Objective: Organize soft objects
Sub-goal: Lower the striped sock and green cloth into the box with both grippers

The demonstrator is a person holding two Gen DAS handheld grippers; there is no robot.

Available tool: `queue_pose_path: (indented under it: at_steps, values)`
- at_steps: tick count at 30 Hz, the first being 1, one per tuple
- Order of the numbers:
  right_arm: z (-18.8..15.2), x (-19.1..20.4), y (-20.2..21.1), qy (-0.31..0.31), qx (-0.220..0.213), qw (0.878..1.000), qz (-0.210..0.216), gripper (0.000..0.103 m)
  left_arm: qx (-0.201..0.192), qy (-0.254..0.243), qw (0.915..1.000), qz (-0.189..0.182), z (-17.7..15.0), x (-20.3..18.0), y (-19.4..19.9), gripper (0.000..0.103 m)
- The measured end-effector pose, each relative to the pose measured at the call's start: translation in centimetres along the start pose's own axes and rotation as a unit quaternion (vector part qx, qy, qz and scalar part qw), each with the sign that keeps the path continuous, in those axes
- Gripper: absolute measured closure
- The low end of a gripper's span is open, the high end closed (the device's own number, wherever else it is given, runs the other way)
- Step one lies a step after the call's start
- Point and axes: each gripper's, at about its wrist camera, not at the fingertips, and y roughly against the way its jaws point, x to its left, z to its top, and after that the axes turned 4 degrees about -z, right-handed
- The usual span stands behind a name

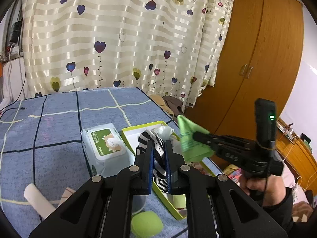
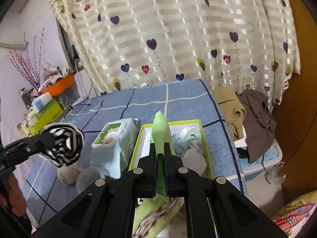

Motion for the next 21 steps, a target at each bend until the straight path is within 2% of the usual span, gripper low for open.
queue_pose_path:
  at_steps: [11,13,14,15,17,21]
  values:
    - [-0.9,-1.4,-7.5,-0.001,0.075,0.997,0.001,0.097,0.023,-0.005,0.9997,0.01,0.7,0.2,-3.2,0.093]
    - [-1.2,-1.3,-8.3,0.007,0.085,0.996,-0.003,0.093,0.029,-0.006,0.9995,0.011,0.7,0.2,-3.9,0.093]
    - [-1.3,-1.3,-8.4,0.007,0.085,0.996,-0.002,0.086,0.03,-0.006,0.9995,0.012,0.7,0.2,-4.0,0.093]
    - [-1.3,-1.3,-8.3,0.009,0.082,0.997,-0.001,0.073,0.033,-0.006,0.9994,0.012,0.8,0.3,-4.3,0.093]
    - [-1.1,-1.3,-7.6,0.012,0.069,0.998,-0.002,0.061,0.036,-0.007,0.9992,0.014,0.9,0.3,-4.8,0.093]
    - [-0.6,-1.3,-5.8,0.013,0.042,0.999,-0.009,0.057,0.043,-0.009,0.9989,0.014,1.2,0.4,-5.7,0.092]
